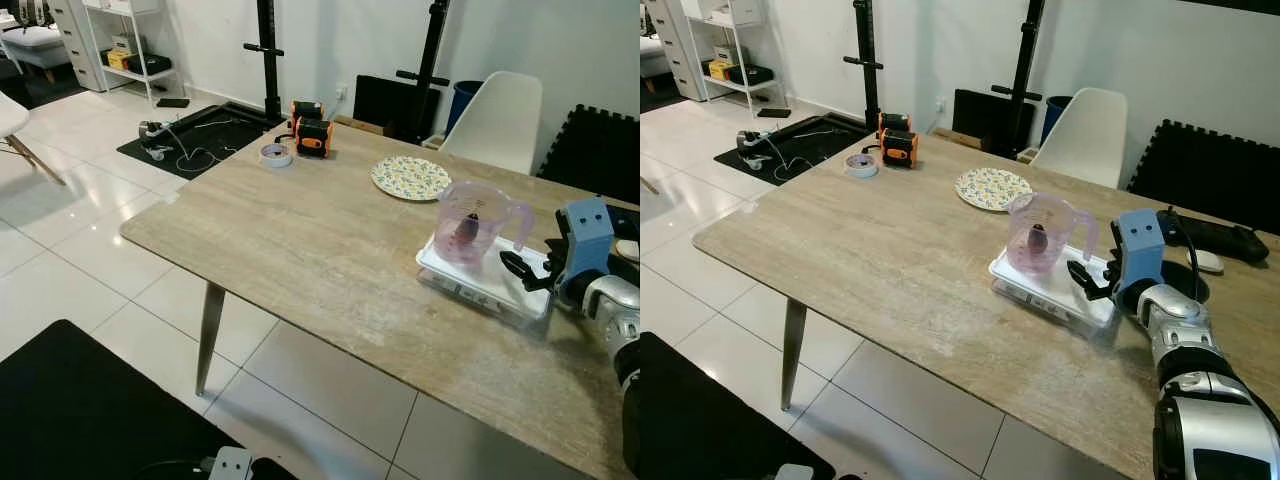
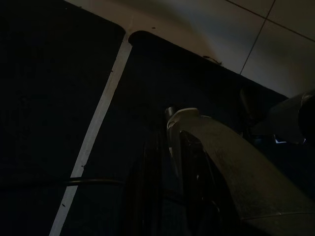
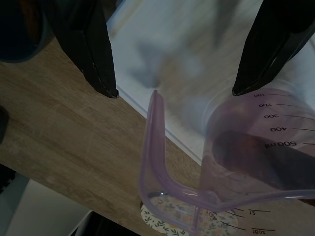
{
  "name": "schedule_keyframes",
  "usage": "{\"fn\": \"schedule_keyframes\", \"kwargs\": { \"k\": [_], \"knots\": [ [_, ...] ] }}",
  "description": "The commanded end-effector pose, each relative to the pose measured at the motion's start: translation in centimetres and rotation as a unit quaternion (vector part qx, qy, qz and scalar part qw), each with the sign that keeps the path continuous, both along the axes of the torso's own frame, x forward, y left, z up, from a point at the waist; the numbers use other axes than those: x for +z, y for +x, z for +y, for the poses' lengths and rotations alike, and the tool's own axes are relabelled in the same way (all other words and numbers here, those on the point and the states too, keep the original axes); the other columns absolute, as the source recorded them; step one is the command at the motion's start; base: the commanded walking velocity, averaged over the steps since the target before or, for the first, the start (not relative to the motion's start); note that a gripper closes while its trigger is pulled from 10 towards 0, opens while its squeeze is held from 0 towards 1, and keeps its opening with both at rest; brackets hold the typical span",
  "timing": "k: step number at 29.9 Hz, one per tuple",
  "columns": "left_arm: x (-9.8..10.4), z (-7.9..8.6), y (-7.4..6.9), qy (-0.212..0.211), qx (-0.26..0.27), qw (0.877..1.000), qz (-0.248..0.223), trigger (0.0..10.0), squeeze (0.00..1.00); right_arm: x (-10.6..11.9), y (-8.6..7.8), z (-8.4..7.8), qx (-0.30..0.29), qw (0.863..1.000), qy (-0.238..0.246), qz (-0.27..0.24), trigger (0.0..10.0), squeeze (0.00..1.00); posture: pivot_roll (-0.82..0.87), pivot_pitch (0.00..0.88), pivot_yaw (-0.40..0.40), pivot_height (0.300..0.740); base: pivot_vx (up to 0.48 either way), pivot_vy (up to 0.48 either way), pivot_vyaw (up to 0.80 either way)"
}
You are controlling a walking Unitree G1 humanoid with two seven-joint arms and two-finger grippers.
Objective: Restocking fridge
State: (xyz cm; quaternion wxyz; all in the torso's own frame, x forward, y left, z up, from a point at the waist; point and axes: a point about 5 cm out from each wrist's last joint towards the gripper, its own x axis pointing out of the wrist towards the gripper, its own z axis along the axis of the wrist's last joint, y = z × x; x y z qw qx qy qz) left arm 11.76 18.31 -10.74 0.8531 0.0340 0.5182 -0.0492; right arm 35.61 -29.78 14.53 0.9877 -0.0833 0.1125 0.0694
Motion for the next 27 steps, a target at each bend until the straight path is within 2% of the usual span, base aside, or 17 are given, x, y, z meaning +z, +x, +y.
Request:
{"fn": "schedule_keyframes", "kwargs": {
  "k": [1, 7, 10, 14, 20, 22, 27],
  "knots": [
    [-1.1, 0.3, -4.5, 0.008, -0.014, 0.997, 0.079, 10.0, 0.00, 0.5, -0.2, -0.8, -0.007, 1.000, 0.012, -0.008, 10.0, 0.00, -0.05, 0.038, -0.055, 0.740, 0.000, 0.000, 0.00],
    [-1.3, 0.9, -6.2, 0.014, -0.026, 0.995, 0.094, 10.0, 0.00, 1.6, 0.0, -1.0, -0.006, 0.998, 0.042, -0.040, 10.0, 0.00, -0.04, 0.085, -0.046, 0.740, 0.000, 0.000, 0.00],
    [-1.3, 0.9, -6.2, 0.015, -0.026, 0.995, 0.094, 10.0, 0.00, 1.7, 0.1, -1.0, -0.006, 0.998, 0.043, -0.042, 10.0, 0.00, -0.04, 0.085, -0.046, 0.740, 0.000, 0.000, 0.00],
    [-1.2, 1.7, -6.5, 0.023, -0.041, 0.994, 0.095, 10.0, 0.00, 2.1, 0.5, -0.2, 0.015, 0.997, 0.055, -0.059, 10.0, 0.00, -0.04, 0.114, -0.030, 0.740, 0.000, 0.000, 0.00],
    [-1.0, 2.3, -5.7, 0.029, -0.043, 0.995, 0.083, 10.0, 0.00, 2.3, 1.1, 1.1, 0.023, 0.995, 0.062, -0.069, 10.0, 0.00, -0.05, 0.122, -0.022, 0.740, 0.000, 0.000, 0.00],
    [-1.0, 2.3, -5.7, 0.029, -0.043, 0.995, 0.083, 10.0, 0.00, 2.3, 1.1, 1.1, 0.023, 0.995, 0.062, -0.069, 10.0, 0.00, -0.05, 0.122, -0.022, 0.740, 0.000, 0.000, 0.00],
    [-0.9, 1.7, -4.8, 0.027, -0.052, 0.996, 0.071, 10.0, 0.00, 2.2, 1.8, 2.6, 0.024, 0.996, 0.056, -0.070, 10.0, 0.00, -0.04, 0.110, -0.019, 0.740, 0.000, 0.000, 0.00]
  ]
}}
